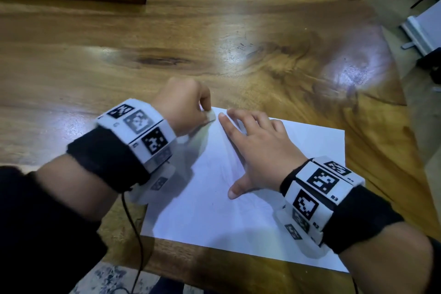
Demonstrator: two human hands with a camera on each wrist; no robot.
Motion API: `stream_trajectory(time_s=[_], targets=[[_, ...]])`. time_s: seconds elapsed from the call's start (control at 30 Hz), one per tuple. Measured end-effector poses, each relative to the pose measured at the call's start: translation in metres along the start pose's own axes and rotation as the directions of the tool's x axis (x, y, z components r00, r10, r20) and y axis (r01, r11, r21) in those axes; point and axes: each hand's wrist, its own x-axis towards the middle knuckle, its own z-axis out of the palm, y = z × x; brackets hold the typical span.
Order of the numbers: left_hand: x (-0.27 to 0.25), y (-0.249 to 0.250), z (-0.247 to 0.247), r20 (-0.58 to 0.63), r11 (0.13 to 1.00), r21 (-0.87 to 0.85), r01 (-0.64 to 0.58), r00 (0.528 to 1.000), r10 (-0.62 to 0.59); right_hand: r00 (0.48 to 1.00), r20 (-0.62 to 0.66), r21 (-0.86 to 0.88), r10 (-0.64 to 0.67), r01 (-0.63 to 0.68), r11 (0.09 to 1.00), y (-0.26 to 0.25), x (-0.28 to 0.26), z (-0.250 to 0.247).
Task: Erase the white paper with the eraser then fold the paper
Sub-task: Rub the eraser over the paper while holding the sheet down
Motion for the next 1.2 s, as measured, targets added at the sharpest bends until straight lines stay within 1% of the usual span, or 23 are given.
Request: stream_trajectory(time_s=[0.03, 0.1, 0.2, 0.23, 0.27, 0.3, 0.37, 0.43, 0.47, 0.53, 0.6, 0.63, 0.67, 0.73, 0.77, 0.8, 0.83, 0.9, 0.97, 1.0, 1.07, 1.13, 1.2], targets=[[0.002, 0.002, 0.003, -0.041, 1.000, 0.000, -0.012, 0.999, 0.012, 1.000, 0.003, -0.004, 0.002, -0.002, 1.000, 0.000, 0.000, 0.000], [-0.006, 0.000, 0.010, -0.018, 0.999, -0.006, -0.047, 0.999, 0.047, 1.000, 0.008, -0.015, 0.004, -0.004, 1.000, 0.000, 0.001, -0.001], [-0.024, -0.007, 0.011, 0.225, 0.986, 0.063, -0.155, 0.965, 0.137, 1.000, 0.013, -0.020, 0.006, -0.006, 1.000, -0.001, 0.001, -0.002], [-0.024, -0.008, 0.008, 0.299, 0.986, 0.073, -0.151, 0.946, 0.122, 1.000, 0.016, -0.020, 0.006, -0.006, 1.000, -0.001, 0.001, -0.003], [-0.021, -0.007, 0.004, 0.321, 0.990, 0.065, -0.125, 0.942, 0.098, 1.000, 0.019, -0.020, 0.006, -0.006, 1.000, -0.001, 0.001, -0.003], [-0.015, -0.005, 0.001, 0.285, 0.995, 0.044, -0.091, 0.956, 0.075, 1.000, 0.017, -0.020, 0.007, -0.007, 1.000, -0.001, 0.000, -0.003], [-0.002, -0.001, 0.000, 0.111, 0.998, 0.022, -0.054, 0.993, 0.051, 1.000, 0.016, -0.023, 0.008, -0.007, 1.000, -0.002, 0.000, -0.003], [-0.002, 0.001, 0.006, 0.021, 0.995, 0.064, -0.075, 0.997, 0.073, 1.000, 0.019, -0.028, 0.009, -0.009, 1.000, -0.002, 0.000, -0.003], [-0.008, -0.001, 0.010, 0.042, 0.990, 0.087, -0.113, 0.993, 0.109, 1.000, 0.019, -0.029, 0.011, -0.010, 1.000, -0.002, 0.000, -0.003], [-0.026, -0.006, 0.014, 0.181, 0.969, 0.122, -0.214, 0.965, 0.190, 1.000, 0.017, -0.029, 0.012, -0.011, 1.000, -0.002, 0.000, -0.003], [-0.033, -0.010, 0.011, 0.310, 0.974, 0.109, -0.197, 0.938, 0.155, 1.000, 0.024, -0.023, 0.011, -0.011, 1.000, -0.002, 0.000, -0.003], [-0.030, -0.010, 0.008, 0.302, 0.980, 0.109, -0.166, 0.945, 0.126, 1.000, 0.027, -0.020, 0.011, -0.010, 1.000, -0.002, 0.000, -0.003], [-0.024, -0.010, 0.007, 0.241, 0.986, 0.102, -0.133, 0.965, 0.105, 1.000, 0.028, -0.020, 0.011, -0.011, 1.000, -0.002, 0.000, -0.003], [-0.013, -0.007, 0.006, 0.044, 0.993, 0.072, -0.090, 0.995, 0.087, 1.000, 0.023, -0.025, 0.013, -0.012, 1.000, -0.002, 0.000, -0.003], [-0.011, -0.005, 0.008, -0.020, 0.994, 0.067, -0.087, 0.996, 0.088, 1.000, 0.022, -0.026, 0.013, -0.013, 1.000, -0.002, 0.000, -0.003], [-0.014, -0.005, 0.010, -0.030, 0.993, 0.074, -0.092, 0.995, 0.095, 1.000, 0.023, -0.025, 0.012, -0.012, 1.000, -0.001, 0.000, -0.003], [-0.019, -0.008, 0.012, 0.017, 0.989, 0.093, -0.116, 0.993, 0.115, 1.000, 0.023, -0.022, 0.012, -0.011, 1.000, -0.001, 0.000, -0.003], [-0.035, -0.013, 0.012, 0.212, 0.975, 0.127, -0.183, 0.965, 0.154, 1.000, 0.024, -0.017, 0.010, -0.009, 1.000, -0.001, 0.001, -0.003], [-0.040, -0.017, 0.008, 0.344, 0.979, 0.115, -0.166, 0.932, 0.117, 1.000, 0.024, -0.013, 0.010, -0.010, 1.000, -0.001, 0.001, -0.003], [-0.037, -0.018, 0.006, 0.322, 0.985, 0.107, -0.138, 0.942, 0.097, 1.000, 0.022, -0.015, 0.011, -0.011, 1.000, -0.001, 0.000, -0.003], [-0.027, -0.018, 0.004, 0.139, 0.989, 0.110, -0.099, 0.987, 0.084, 1.000, 0.021, -0.017, 0.013, -0.013, 1.000, -0.002, 0.000, -0.003], [-0.027, -0.017, 0.008, -0.031, 0.987, 0.123, -0.101, 0.994, 0.105, 1.000, 0.026, -0.019, 0.013, -0.013, 1.000, -0.002, 0.000, -0.004], [-0.040, -0.020, 0.014, -0.034, 0.984, 0.104, -0.143, 0.988, 0.147, 1.000, 0.023, -0.020, 0.013, -0.013, 1.000, -0.002, -0.001, -0.004]])
